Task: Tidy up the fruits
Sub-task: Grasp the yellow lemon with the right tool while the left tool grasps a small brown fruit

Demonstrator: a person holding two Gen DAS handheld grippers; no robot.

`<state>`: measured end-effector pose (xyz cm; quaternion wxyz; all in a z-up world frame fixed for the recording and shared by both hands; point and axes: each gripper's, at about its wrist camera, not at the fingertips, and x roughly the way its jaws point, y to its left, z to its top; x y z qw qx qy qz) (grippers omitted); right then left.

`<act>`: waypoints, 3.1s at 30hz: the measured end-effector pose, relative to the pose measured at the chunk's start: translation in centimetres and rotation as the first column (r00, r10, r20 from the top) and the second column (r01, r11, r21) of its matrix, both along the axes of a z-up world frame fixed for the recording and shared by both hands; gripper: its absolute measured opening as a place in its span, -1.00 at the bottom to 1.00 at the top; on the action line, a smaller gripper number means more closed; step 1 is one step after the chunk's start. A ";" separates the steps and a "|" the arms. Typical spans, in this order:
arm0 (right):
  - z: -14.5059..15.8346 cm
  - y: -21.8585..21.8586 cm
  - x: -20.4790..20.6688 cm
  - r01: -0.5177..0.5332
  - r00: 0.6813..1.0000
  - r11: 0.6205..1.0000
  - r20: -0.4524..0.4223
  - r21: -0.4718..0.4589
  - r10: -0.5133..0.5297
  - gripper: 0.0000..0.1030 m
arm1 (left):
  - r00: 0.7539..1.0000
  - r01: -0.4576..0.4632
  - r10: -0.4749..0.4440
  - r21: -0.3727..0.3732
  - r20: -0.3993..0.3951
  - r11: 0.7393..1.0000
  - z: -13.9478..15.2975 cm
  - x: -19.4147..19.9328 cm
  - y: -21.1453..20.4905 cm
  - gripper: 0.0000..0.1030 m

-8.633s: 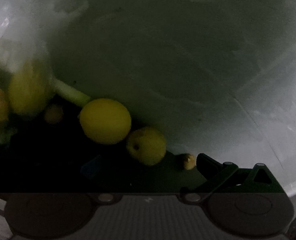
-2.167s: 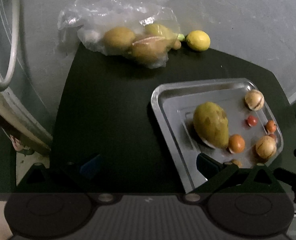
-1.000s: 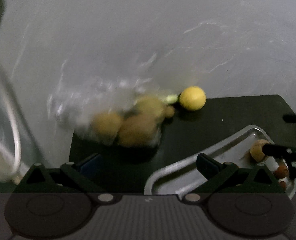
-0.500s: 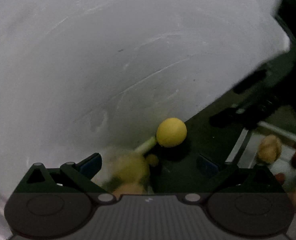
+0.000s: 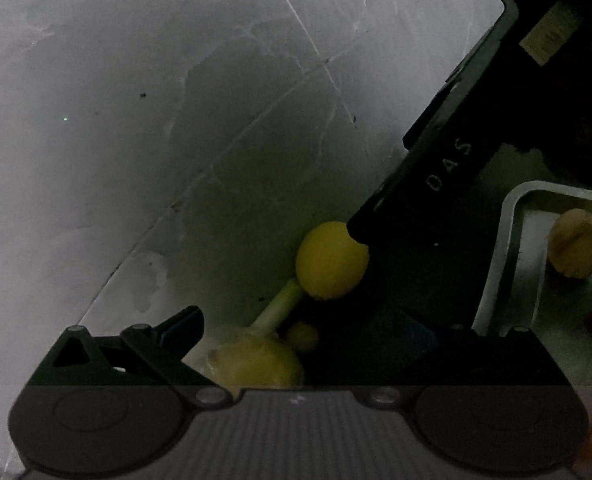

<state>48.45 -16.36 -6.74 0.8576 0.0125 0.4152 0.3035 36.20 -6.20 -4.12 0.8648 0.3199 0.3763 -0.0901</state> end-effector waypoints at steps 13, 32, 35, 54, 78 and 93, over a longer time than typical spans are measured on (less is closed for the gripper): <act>-1.9 2.0 1.1 -0.023 0.998 0.999 -0.058 0.025 0.024 0.73 | 0.999 0.019 -0.016 0.077 -0.029 0.997 -1.7 1.1 -0.5 0.99; -3.7 4.6 1.6 -0.049 0.994 0.997 -0.100 0.060 0.055 0.48 | 0.996 0.056 -0.043 0.177 -0.079 0.983 -3.3 1.5 -0.8 0.91; -3.7 4.8 1.6 -0.051 0.992 0.996 -0.110 0.067 0.058 0.30 | 0.996 0.050 -0.035 0.183 -0.082 0.982 -3.5 1.7 -0.9 0.86; -3.9 1.4 0.7 0.010 0.995 0.999 -0.099 0.035 -0.007 0.20 | 0.990 0.028 -0.001 0.186 -0.143 0.982 -4.9 4.4 -1.2 0.53; -4.7 0.5 0.1 0.036 0.993 0.997 -0.113 0.062 -0.029 0.20 | 0.903 0.056 0.001 0.120 -0.430 0.991 -3.8 10.3 0.9 -0.35; -5.2 0.8 -0.4 0.044 0.993 0.997 -0.113 0.060 -0.037 0.20 | 0.896 -0.122 0.087 -0.053 -0.435 0.991 -2.9 11.1 1.9 -0.45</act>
